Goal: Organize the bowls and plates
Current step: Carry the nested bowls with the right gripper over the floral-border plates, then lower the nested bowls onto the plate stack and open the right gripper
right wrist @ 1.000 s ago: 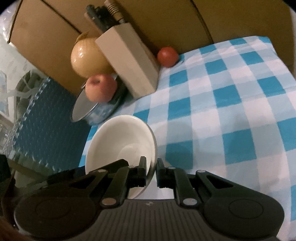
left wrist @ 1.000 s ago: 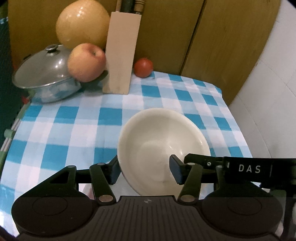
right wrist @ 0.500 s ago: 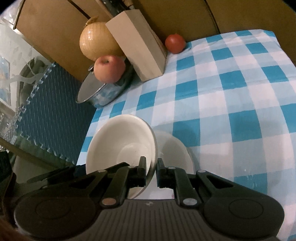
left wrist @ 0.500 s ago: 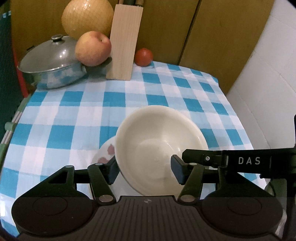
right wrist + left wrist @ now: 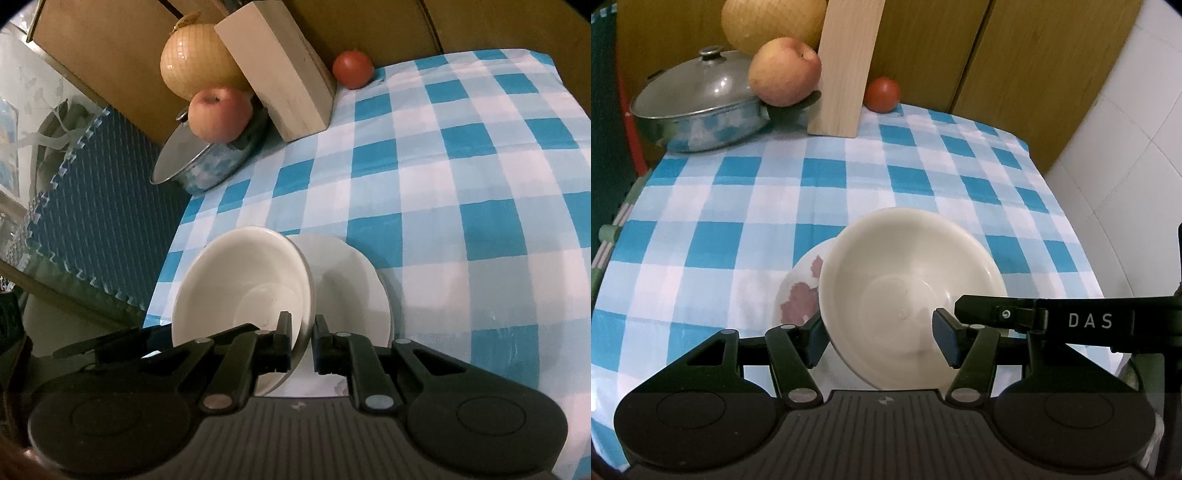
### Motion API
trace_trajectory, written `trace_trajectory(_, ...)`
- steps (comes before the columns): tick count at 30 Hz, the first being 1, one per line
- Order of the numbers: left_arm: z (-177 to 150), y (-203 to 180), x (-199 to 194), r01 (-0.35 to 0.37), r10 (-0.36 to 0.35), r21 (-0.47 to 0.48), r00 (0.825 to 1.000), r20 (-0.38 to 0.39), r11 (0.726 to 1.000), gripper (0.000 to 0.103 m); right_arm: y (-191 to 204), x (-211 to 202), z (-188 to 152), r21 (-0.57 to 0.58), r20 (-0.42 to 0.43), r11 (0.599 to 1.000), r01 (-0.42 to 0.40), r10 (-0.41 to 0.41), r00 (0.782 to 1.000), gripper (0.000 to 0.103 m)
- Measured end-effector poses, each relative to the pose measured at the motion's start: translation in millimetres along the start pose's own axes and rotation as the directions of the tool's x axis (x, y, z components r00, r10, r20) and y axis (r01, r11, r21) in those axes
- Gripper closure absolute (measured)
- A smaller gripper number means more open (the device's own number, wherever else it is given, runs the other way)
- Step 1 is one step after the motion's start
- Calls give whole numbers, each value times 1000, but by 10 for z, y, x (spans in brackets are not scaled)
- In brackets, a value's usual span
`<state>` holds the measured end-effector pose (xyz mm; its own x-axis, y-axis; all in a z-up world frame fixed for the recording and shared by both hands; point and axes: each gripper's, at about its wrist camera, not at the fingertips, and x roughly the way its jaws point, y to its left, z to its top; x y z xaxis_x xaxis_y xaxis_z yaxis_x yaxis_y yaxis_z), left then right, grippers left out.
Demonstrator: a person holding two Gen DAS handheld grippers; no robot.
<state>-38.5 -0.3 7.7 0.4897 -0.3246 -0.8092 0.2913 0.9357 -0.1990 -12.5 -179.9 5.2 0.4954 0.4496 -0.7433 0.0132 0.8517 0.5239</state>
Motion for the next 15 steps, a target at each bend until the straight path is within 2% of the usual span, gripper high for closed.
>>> trace_trajectory(15, -27, 3, 16, -3, 2, -16, 1000, -28, 1000, 37, 8, 46, -49, 4, -29, 1000, 9, -9, 1000, 88)
